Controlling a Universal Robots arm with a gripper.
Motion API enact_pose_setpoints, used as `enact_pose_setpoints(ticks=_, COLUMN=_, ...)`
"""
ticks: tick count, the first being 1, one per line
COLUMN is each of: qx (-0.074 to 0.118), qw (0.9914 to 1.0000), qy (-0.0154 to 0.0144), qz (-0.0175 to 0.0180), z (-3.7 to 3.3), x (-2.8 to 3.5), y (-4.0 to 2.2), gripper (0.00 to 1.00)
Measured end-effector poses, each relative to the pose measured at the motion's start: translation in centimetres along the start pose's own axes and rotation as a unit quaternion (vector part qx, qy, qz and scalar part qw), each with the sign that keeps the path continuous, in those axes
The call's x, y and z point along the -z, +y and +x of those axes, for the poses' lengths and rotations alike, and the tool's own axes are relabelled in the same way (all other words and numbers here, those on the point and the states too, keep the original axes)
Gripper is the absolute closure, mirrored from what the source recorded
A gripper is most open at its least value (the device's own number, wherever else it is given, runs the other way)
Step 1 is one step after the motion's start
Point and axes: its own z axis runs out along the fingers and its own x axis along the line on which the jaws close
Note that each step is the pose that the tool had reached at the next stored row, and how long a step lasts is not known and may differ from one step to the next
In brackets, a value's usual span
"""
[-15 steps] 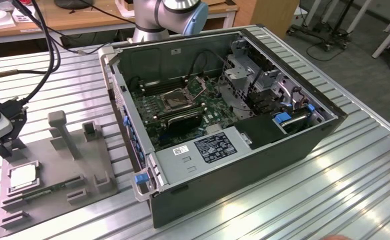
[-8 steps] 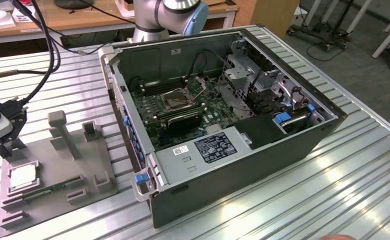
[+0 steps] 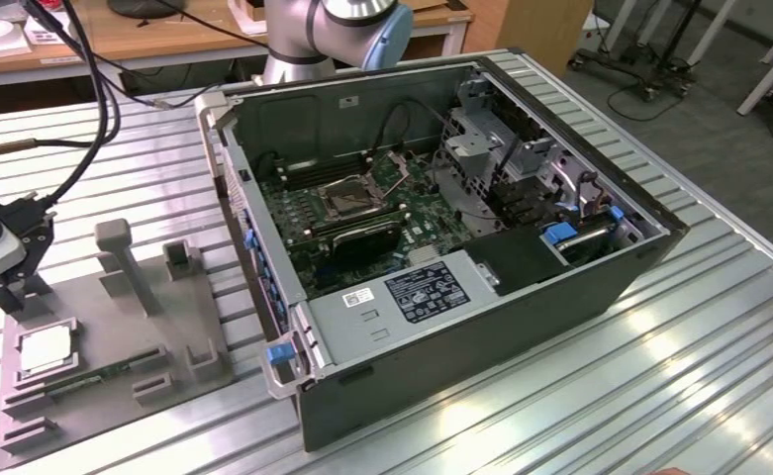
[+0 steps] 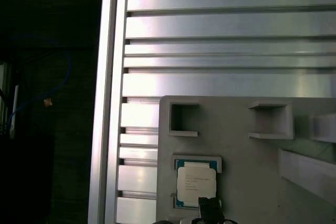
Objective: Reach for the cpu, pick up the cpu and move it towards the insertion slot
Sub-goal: 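Reach for the cpu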
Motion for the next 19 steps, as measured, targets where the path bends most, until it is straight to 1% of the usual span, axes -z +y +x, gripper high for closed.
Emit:
enact_pose_setpoints(ticks=2, qx=0.0, qw=1.0, qy=0.0002, qz=0.0002, z=0.01, x=-0.18, y=-0.01, gripper=0.9)
enact_pose_setpoints(ticks=11, qx=0.0, qw=1.0, qy=0.0003, qz=0.0002, z=0.01, x=-1.61, y=-0.07, gripper=0.9)
enact_pose_setpoints(ticks=19, qx=0.0, qw=1.0, qy=0.0003, qz=0.0003, z=0.01, x=-1.69, y=-0.07, gripper=0.9)
